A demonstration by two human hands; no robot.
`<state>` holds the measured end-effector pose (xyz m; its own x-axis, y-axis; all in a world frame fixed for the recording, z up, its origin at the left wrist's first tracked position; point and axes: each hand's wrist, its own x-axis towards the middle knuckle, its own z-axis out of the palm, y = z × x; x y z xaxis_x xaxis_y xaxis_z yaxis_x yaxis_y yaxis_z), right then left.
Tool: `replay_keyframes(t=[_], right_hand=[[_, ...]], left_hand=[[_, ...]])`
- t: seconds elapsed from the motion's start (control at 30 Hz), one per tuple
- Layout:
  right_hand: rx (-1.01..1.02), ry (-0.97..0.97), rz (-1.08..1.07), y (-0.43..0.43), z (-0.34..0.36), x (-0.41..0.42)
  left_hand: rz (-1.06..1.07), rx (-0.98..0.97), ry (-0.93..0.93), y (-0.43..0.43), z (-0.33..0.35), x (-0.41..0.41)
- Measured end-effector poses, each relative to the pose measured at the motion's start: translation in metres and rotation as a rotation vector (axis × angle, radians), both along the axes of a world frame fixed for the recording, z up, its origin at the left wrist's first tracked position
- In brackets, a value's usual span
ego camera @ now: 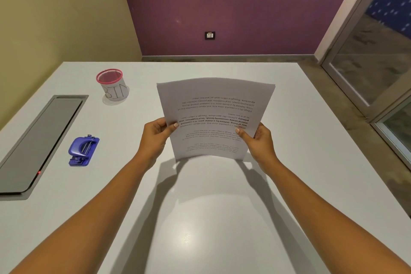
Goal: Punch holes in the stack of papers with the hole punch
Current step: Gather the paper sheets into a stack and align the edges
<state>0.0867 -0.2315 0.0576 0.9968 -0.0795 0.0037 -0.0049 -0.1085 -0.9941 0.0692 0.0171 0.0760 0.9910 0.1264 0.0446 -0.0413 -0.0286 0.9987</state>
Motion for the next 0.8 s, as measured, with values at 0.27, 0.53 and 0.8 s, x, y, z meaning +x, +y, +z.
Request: replay_keyframes(t=[0.27,0.53,0.8], right_hand=[[-0.242,0.177,-0.229,-0.008,-0.019,-0.008],[0.153,0.652,0.086,-0.002,-0.033,-0.016],[0.343,0.351,-0.089,0.009,-0.016,-0.008]], left_hand=[[0.152,-0.08,0.053,0.001,0.0,0.001],[0.325,-0.285,0.142,0.0,-0.01,-0.001],[0.261,-0.383,0.142,0.007,-0.013,-0.004]])
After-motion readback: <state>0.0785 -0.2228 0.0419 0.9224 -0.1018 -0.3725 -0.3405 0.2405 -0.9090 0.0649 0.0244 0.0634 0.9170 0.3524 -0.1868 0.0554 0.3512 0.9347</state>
